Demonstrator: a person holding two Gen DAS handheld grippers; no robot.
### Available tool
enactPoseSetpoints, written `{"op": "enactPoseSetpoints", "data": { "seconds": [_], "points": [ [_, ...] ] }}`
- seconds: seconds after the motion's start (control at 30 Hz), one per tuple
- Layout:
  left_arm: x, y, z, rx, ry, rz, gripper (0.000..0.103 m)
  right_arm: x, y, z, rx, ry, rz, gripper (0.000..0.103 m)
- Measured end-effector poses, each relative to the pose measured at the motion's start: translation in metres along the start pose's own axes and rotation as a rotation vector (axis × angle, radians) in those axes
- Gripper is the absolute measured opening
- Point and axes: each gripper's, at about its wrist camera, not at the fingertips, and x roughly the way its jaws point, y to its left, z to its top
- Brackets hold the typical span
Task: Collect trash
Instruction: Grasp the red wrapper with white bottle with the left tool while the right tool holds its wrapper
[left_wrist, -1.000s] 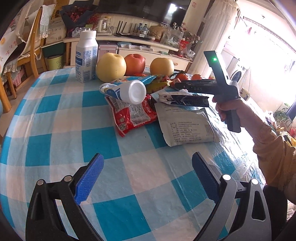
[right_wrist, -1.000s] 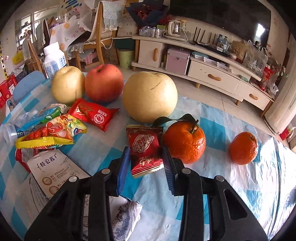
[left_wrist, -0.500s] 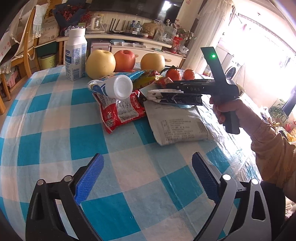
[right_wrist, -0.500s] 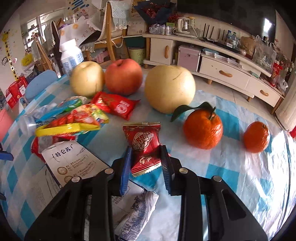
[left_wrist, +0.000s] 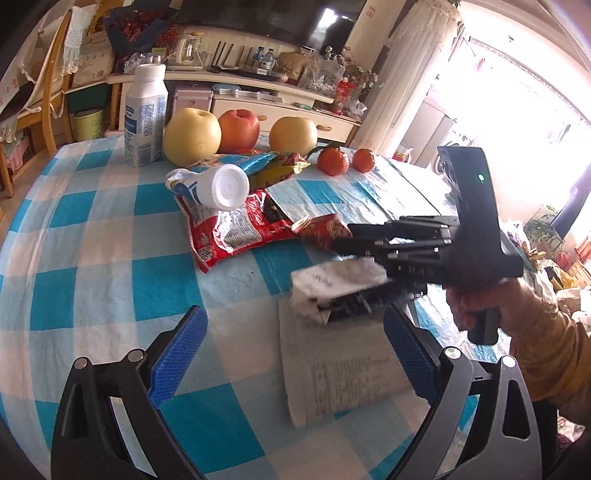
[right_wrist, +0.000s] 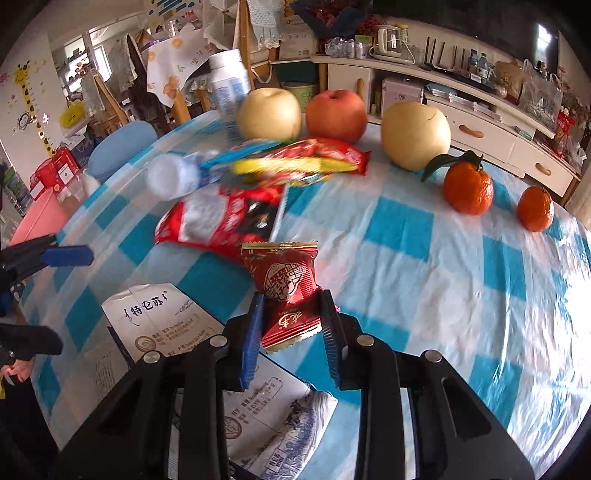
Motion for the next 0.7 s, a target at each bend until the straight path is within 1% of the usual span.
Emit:
{"op": "enactPoseSetpoints", "data": {
  "seconds": [0.1,0.2,0.27,0.3,0.37,0.4,0.43,0.53,0.57,0.6,0.67,0.7],
  "points": [
    [-0.001,-0.003,-0.001,0.018,-0.005,0.004,0.095,-0.005,0.009,-0.008,0.03,-0.002,-0.016,0.031],
    [-0.003,0.0,0.002,-0.003,-0.026,0.009,0.095,-0.012,0.014,-0.015,0.082,-0.014,-0.041,0.031],
    [-0.006,0.006,0.006,-0.027,-0.053,0.026,0.095,-0.017,0.017,-0.023,0.113,-0.025,-0.065,0.031],
    [-0.008,0.009,0.009,-0.036,-0.069,0.038,0.095,-0.02,0.017,-0.026,0.133,-0.033,-0.075,0.03],
    [-0.007,0.016,0.016,-0.07,-0.104,0.097,0.095,-0.024,0.017,-0.028,0.16,-0.049,-0.083,0.028],
    [-0.007,0.018,0.018,-0.082,-0.111,0.119,0.095,-0.025,0.017,-0.027,0.162,-0.057,-0.087,0.025],
    [-0.005,0.02,0.022,-0.101,-0.122,0.139,0.095,-0.026,0.019,-0.025,0.157,-0.061,-0.091,0.025],
    [0.002,0.021,0.032,-0.132,-0.144,0.156,0.095,-0.024,0.018,-0.025,0.14,-0.057,-0.103,0.025],
    [0.007,0.02,0.035,-0.134,-0.146,0.17,0.095,-0.023,0.017,-0.025,0.143,-0.056,-0.102,0.025],
    [0.01,0.02,0.038,-0.138,-0.146,0.178,0.095,-0.021,0.015,-0.025,0.147,-0.045,-0.082,0.025],
    [0.021,0.022,0.049,-0.159,-0.137,0.216,0.095,-0.019,0.011,-0.025,0.151,-0.041,-0.064,0.026],
    [0.026,0.024,0.054,-0.17,-0.131,0.236,0.095,-0.019,0.008,-0.025,0.161,-0.039,-0.053,0.031]
  ]
}}
